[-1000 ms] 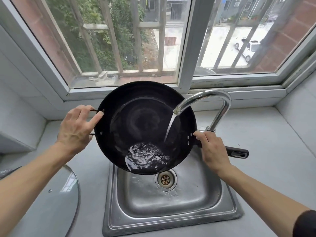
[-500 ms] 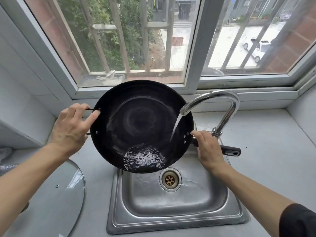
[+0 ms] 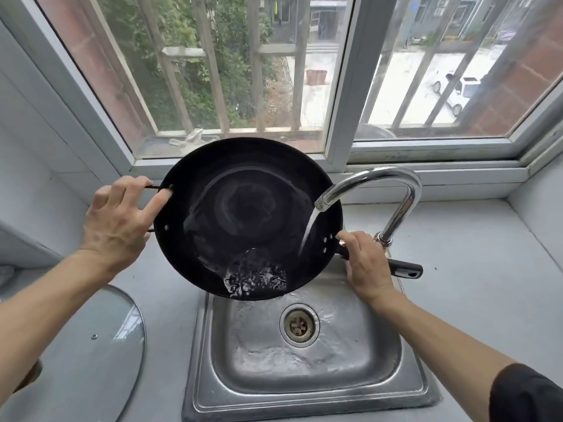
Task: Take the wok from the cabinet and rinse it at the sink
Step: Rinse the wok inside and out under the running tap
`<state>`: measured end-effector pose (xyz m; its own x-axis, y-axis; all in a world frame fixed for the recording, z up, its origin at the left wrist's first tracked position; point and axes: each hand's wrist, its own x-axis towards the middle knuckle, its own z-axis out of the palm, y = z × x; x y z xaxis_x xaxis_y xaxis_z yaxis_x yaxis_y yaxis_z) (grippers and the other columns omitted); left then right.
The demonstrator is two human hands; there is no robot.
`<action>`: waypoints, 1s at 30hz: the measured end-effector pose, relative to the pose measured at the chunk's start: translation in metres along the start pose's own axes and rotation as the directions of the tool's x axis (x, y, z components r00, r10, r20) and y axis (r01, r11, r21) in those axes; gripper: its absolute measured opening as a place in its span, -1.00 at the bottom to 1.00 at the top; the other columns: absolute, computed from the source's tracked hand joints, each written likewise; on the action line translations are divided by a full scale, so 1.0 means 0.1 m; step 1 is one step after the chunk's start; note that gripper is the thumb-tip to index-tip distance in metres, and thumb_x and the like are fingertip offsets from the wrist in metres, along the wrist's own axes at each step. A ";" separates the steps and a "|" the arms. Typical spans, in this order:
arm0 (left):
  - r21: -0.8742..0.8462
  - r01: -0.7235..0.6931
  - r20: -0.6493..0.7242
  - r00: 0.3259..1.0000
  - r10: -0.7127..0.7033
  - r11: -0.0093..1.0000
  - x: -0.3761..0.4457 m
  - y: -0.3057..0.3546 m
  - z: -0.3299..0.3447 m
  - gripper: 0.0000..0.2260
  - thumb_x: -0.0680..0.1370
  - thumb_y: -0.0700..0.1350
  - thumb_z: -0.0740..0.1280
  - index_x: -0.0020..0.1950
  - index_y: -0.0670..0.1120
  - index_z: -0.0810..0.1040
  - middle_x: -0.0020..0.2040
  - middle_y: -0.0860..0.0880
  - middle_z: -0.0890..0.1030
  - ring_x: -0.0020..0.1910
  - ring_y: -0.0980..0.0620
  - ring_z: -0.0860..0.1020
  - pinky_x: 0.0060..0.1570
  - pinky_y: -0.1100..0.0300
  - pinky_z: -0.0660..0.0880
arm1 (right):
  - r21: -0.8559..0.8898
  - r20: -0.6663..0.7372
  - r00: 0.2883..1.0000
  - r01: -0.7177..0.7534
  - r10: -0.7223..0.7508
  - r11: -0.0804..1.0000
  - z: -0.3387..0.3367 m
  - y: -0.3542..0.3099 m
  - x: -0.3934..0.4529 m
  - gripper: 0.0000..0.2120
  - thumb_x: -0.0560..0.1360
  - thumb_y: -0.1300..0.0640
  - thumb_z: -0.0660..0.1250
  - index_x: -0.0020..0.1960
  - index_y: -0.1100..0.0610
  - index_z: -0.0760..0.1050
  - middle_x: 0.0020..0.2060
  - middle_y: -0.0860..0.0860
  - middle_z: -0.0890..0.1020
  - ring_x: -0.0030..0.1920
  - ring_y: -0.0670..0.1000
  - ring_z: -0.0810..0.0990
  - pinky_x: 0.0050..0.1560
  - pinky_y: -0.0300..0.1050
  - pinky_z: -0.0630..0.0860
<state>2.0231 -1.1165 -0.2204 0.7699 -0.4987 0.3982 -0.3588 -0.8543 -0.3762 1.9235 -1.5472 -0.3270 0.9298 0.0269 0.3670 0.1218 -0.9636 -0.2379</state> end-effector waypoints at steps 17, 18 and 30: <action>-0.111 -0.064 0.284 0.954 0.093 0.992 -0.32 0.00 -0.10 -0.06 -0.09 -0.36 0.56 0.29 -0.10 0.47 0.14 -0.25 0.45 0.13 -0.30 0.43 0.08 -0.23 0.38 | 0.056 0.158 0.986 0.033 -0.042 0.998 0.02 -0.03 -0.24 -0.18 0.19 0.55 0.36 0.34 0.03 0.31 -0.08 0.01 0.47 -0.14 0.09 0.45 -0.19 0.01 0.48; -0.117 -0.068 0.300 0.949 0.101 0.991 -0.34 0.00 -0.13 -0.07 -0.09 -0.36 0.56 0.29 -0.09 0.47 0.13 -0.24 0.46 0.12 -0.29 0.43 0.07 -0.23 0.40 | 0.062 0.173 0.984 0.031 -0.041 0.998 0.03 -0.04 -0.27 -0.18 0.20 0.55 0.35 0.35 0.03 0.30 -0.08 0.02 0.48 -0.13 0.09 0.46 -0.18 0.01 0.49; -0.105 -0.102 0.447 0.884 0.139 0.989 -0.49 0.00 -0.50 -0.04 -0.17 -0.21 0.63 0.26 -0.06 0.55 0.08 -0.22 0.53 0.10 -0.18 0.36 -0.06 -0.12 0.52 | 0.095 0.246 0.967 0.051 -0.073 0.994 0.04 -0.11 -0.52 -0.16 0.22 0.54 0.39 0.40 0.05 0.28 -0.04 0.04 0.52 -0.12 0.09 0.48 -0.21 0.06 0.52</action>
<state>1.9590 -1.0995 -0.1981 0.8663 -0.4940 -0.0738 -0.4892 -0.8093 -0.3251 1.8749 -1.5374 -0.3475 0.9751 0.1620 0.1512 0.2018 -0.9313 -0.3033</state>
